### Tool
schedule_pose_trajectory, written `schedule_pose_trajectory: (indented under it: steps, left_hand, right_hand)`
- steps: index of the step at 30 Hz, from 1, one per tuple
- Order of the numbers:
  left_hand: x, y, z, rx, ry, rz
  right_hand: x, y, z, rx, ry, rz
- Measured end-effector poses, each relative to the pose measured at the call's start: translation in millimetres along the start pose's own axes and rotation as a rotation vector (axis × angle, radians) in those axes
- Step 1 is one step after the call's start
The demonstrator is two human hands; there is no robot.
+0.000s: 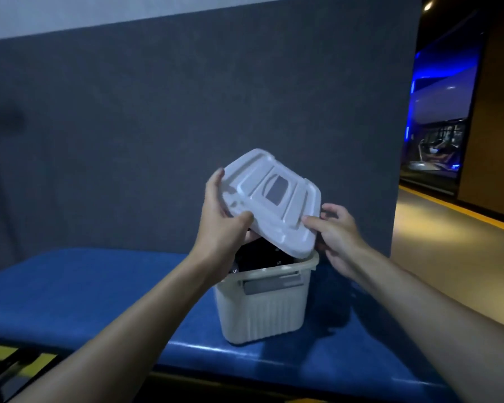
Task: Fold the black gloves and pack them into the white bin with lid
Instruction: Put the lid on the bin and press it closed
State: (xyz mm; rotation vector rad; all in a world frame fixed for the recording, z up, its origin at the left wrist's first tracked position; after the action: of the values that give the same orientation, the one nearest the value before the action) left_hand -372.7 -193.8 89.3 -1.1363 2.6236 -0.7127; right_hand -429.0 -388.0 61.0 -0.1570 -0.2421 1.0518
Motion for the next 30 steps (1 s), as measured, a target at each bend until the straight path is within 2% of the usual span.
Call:
schedule_pose_trajectory:
  steps: [4,10,14,20,24,30]
  left_hand:
    - [-20,15,13,-0.144,-0.402,-0.016]
    - [-48,33,30,-0.268,-0.793,-0.056]
    - [-56,38,42,-0.239,-0.821,0.024]
    - [-65,45,52,-0.298,-0.832,0.078]
    - [-64,47,51,-0.205,-0.805,0.287]
    - [-69,48,54,-0.040,-1.125,0.401]
  right_hand:
    - [6,-3,4,0.012,0.115,0.038]
    - [15,-6,-6,0.034,0.261,0.052]
    - [17,-12,-12,0.065,0.315,0.073]
    - [12,-19,-17,0.147,0.362,0.128]
    - [10,-20,-16,0.134,0.428,0.163]
    - [4,-20,-20,0.127,0.495,0.183]
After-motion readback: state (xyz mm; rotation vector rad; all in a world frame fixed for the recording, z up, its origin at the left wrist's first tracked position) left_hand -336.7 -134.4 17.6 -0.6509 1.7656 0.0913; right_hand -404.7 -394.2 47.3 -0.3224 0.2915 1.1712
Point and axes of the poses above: each hand's wrist, its own y-axis away from the middle knuckle, its own x-axis out of the palm, z = x × y, the point moved 2 cm from there along -y, towards the middle knuckle, and after that the axes turned 14 degrees about z, right-handed, at the moved point
